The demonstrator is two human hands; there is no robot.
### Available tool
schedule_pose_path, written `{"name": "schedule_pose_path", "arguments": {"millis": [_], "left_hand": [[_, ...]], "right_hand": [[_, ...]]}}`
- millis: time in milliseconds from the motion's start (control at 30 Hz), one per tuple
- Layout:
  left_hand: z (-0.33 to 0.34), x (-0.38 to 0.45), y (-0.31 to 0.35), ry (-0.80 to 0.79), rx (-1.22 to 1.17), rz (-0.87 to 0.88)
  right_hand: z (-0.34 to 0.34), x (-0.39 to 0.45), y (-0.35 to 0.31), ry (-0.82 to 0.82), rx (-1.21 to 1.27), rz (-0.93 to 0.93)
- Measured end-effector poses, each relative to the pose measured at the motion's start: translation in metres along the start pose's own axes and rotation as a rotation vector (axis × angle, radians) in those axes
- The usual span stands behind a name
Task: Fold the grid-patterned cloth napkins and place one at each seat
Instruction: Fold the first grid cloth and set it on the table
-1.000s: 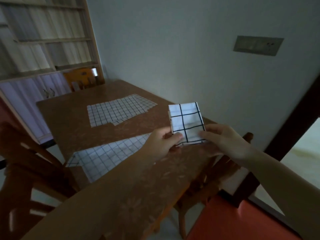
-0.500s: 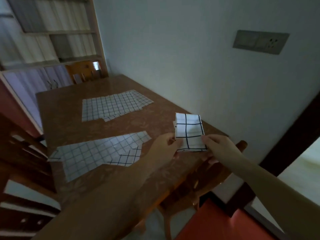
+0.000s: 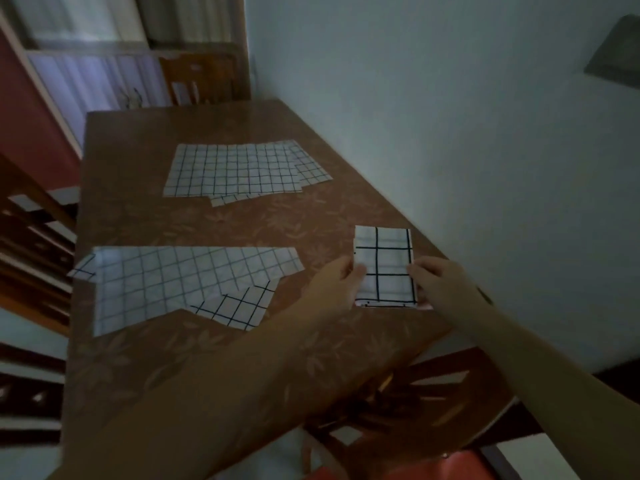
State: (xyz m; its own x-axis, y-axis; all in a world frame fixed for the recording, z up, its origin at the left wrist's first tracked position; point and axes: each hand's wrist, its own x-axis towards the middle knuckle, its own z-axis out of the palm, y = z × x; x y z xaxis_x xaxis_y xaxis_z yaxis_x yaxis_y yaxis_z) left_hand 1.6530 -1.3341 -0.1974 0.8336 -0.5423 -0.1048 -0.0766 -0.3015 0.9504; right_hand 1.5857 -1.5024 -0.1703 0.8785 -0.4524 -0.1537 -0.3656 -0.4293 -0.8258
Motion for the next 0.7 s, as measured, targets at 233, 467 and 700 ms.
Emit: {"name": "schedule_pose_path", "arguments": {"millis": [233,467,700], "left_hand": [[0.028,0.024,-0.017,0.329,-0.058,-0.188],[0.073,0.031,-0.042,0.397,-0.203,-0.368],[0.120,0.035,-0.090,0.356,-0.185,-0.516]], "right_hand": [[-0.002,0.075,0.023,-0.254,-0.064,-0.182],[0.010,0.108,0.062,-0.421,-0.058,-0.165],[0.019,0.119,0.131,-0.494,-0.175,0.039]]}}
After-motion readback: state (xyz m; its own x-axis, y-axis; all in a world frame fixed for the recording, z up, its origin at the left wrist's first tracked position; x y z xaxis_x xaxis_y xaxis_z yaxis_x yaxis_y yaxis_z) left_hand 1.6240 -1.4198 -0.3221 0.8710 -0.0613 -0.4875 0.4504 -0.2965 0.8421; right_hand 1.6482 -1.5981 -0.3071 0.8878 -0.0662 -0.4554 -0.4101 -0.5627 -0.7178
